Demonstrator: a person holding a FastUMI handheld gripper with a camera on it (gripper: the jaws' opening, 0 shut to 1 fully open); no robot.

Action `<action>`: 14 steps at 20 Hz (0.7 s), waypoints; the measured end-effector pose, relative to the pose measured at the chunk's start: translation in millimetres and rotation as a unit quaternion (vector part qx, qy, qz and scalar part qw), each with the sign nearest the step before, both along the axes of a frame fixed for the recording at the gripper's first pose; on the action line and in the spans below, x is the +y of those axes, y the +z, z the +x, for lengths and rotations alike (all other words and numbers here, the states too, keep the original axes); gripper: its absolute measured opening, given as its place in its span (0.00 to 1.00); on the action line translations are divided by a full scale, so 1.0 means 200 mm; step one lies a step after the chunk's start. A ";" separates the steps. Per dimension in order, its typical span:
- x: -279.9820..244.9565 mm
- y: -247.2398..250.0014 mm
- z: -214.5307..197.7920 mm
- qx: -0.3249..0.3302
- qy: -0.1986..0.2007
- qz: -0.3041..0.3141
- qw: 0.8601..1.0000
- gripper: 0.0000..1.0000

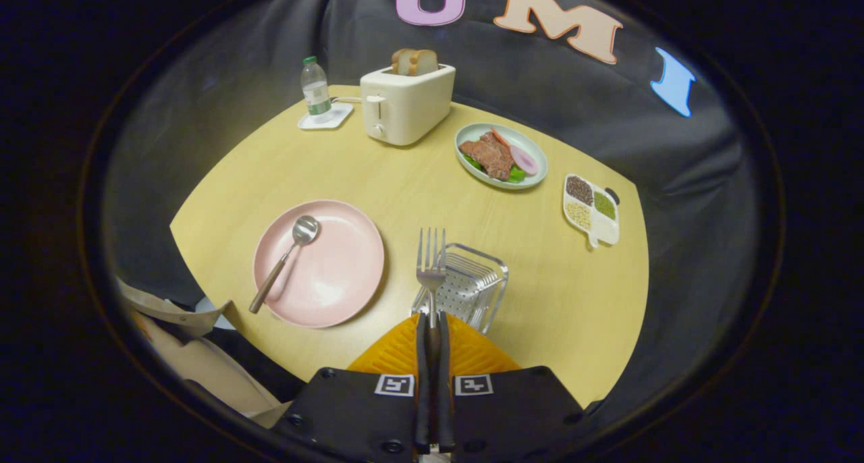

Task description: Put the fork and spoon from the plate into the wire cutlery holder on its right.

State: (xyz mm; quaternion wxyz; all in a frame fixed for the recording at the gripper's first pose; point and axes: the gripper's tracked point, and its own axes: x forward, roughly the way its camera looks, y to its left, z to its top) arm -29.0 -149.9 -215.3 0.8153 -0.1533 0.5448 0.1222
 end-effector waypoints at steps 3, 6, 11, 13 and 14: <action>-0.08 -0.01 -0.01 0.030 0.011 -0.013 0.999 0.08; -0.12 -0.03 -0.03 0.065 0.023 -0.027 0.997 0.08; -0.14 -0.10 -0.05 0.129 0.029 -0.043 0.990 0.08; -0.13 -0.14 -0.08 0.156 0.030 -0.047 0.986 0.09; -0.12 -0.15 -0.07 0.165 0.031 -0.048 0.985 0.09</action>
